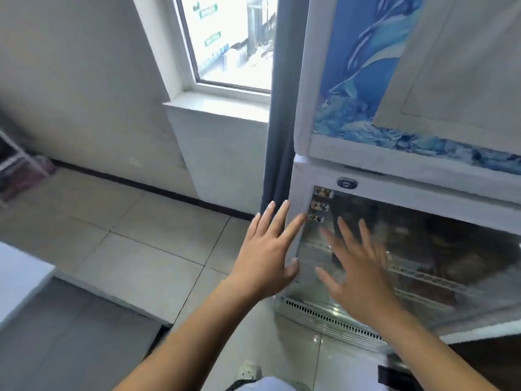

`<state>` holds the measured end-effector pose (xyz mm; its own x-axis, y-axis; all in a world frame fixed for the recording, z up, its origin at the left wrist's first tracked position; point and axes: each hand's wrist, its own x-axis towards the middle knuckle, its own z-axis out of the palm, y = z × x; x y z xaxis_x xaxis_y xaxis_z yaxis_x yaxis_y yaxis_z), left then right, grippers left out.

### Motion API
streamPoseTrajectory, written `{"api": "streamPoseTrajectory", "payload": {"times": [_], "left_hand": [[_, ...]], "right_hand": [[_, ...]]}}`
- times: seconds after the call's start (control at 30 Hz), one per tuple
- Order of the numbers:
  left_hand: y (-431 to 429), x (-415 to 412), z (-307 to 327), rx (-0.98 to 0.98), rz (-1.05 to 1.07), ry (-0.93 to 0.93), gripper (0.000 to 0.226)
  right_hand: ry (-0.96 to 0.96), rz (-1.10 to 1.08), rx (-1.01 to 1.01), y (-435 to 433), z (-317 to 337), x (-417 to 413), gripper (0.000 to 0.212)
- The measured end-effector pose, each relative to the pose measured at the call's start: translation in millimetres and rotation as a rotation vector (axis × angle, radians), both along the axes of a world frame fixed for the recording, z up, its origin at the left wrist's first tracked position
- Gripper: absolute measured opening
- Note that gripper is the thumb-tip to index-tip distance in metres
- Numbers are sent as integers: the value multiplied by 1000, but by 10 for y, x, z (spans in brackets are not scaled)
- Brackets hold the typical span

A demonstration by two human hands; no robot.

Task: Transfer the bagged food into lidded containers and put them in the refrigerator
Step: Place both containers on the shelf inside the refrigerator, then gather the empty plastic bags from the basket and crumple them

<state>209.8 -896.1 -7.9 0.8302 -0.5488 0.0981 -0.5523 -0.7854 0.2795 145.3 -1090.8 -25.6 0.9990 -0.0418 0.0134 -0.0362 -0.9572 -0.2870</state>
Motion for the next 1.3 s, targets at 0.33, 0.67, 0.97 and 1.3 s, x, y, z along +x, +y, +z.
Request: {"api": "streamPoseTrajectory", "payload": {"times": [0.33,0.67,0.97,1.3], "left_hand": [[864,-1796,-410,-95,862,508,69],[1554,-3205,-223,-267,1345,418,69],[2488,-4604,-328,-454,1569,290,66],[3703,-5072,-368,-506,1557,273,67]], "right_hand": [[422,373,490,794,-474,-121,59],[575,836,437,2107,-293,-807,56],[522,1054,302,3517,-296,-1677,57],[338,1082,183,4652,-3,-1788,60]]}}
